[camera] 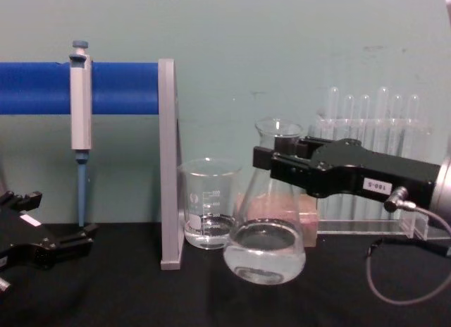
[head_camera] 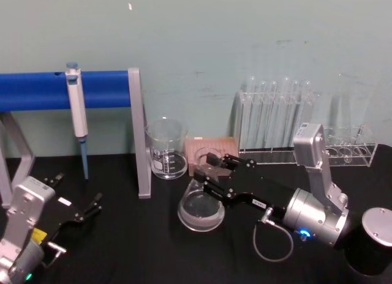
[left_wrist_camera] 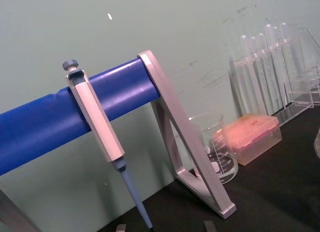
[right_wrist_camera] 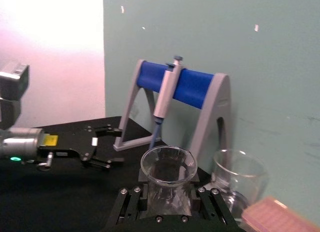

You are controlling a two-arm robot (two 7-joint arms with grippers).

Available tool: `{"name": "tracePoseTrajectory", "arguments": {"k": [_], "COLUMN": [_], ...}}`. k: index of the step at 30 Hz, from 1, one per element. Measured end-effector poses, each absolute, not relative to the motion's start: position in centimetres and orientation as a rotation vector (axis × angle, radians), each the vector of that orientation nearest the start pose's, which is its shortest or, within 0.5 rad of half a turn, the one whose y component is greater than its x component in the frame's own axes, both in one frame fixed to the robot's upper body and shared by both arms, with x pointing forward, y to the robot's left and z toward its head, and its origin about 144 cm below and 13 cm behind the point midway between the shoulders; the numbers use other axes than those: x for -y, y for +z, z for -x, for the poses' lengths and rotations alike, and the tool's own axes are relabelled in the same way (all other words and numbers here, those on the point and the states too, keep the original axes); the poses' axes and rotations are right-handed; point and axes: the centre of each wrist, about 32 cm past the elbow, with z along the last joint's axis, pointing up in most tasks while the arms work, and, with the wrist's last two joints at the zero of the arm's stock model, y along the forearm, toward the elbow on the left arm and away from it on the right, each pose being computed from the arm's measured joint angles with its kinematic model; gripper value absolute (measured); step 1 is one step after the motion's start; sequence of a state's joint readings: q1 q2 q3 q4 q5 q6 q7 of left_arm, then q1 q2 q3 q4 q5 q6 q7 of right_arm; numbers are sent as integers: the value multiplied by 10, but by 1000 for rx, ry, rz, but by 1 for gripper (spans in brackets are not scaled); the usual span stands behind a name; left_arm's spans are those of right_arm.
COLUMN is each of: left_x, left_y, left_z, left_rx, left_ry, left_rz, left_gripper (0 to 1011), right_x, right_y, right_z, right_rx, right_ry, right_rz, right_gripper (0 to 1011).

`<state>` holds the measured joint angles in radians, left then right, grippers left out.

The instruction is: Grasp the erlenmeyer flask with one hand, shake it three times, then place it back.

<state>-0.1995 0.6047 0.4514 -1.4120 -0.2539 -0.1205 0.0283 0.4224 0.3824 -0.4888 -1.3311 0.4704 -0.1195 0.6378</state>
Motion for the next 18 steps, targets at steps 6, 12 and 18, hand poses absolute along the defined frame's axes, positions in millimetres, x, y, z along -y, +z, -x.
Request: {"name": "tracePoseTrajectory", "arguments": {"k": [6, 12, 18], "left_x": [-310, -310, -310], "left_y": [1140, 1140, 1140], "left_z": [-489, -489, -489], "left_rx": [285, 285, 285], "left_ry": [1248, 1248, 1248], "left_rz": [-304, -304, -304], "left_gripper": [1001, 1001, 1001], "right_x": [222, 215, 213], "right_y": [1189, 1188, 1188], "right_z": [-548, -544, -543], "right_rx": [127, 128, 124], "right_ry": [-544, -480, -454], "right_rz": [-38, -40, -44], "right_gripper": [449, 449, 449]}}
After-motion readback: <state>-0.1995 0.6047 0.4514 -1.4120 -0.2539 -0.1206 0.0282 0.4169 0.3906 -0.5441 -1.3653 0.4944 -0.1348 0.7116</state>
